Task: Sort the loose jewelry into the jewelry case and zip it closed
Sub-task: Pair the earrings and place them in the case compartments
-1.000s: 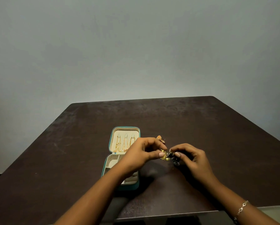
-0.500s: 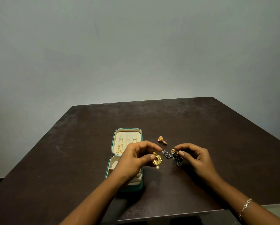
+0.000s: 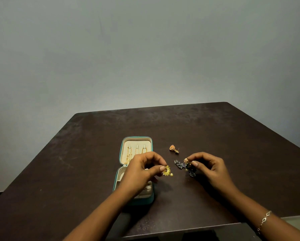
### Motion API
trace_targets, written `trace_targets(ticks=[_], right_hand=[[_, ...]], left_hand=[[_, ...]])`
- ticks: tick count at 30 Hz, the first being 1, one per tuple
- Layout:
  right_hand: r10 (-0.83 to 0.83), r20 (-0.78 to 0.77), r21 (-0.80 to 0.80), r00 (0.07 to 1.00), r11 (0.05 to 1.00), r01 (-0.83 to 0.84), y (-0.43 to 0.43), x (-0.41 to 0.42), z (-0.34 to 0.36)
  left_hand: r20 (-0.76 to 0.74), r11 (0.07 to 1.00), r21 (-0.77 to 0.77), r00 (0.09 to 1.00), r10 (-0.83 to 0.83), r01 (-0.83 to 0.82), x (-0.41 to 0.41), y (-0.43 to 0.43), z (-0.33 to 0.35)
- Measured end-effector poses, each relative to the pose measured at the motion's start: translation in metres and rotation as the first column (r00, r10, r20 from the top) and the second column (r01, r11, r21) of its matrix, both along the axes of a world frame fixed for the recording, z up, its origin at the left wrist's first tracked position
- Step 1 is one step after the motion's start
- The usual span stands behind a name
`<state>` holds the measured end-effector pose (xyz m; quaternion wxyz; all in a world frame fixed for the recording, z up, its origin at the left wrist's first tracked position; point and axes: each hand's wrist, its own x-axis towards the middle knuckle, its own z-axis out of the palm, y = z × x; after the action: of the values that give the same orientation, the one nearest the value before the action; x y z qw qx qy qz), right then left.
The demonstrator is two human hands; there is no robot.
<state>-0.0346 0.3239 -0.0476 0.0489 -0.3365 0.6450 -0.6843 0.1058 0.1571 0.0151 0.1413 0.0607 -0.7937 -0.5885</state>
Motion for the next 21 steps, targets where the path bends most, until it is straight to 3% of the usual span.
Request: trace_targets(ticks=[4, 7, 13, 21], right_hand=[[0.003, 0.01, 0.0, 1.0, 1.0, -0.003, 0.001, 0.0, -0.001], [-0.004, 0.03, 0.001, 1.0, 1.0, 0.004, 0.0, 0.0, -0.002], [-0.002, 0.018, 0.022, 1.0, 1.0, 0.002, 0.001, 0.001, 0.0], [-0.011, 0.009, 0.032, 1.0, 0.999, 0.011, 0.0, 0.002, 0.002]], left_hand=[[-0.074, 0.984, -0.165, 0.996, 0.047, -0.059, -0.001, -0.003, 0.0], [-0.105, 0.98, -0.182, 0.993, 0.057, -0.076, -0.001, -0.005, -0.001], [-0.094, 0.988, 0.151, 0.995, 0.034, -0.02, -0.001, -0.002, 0.003], [-0.069, 0.882, 0.471, 0.996, 0.049, -0.011, 0.001, 0.002, 0.011]])
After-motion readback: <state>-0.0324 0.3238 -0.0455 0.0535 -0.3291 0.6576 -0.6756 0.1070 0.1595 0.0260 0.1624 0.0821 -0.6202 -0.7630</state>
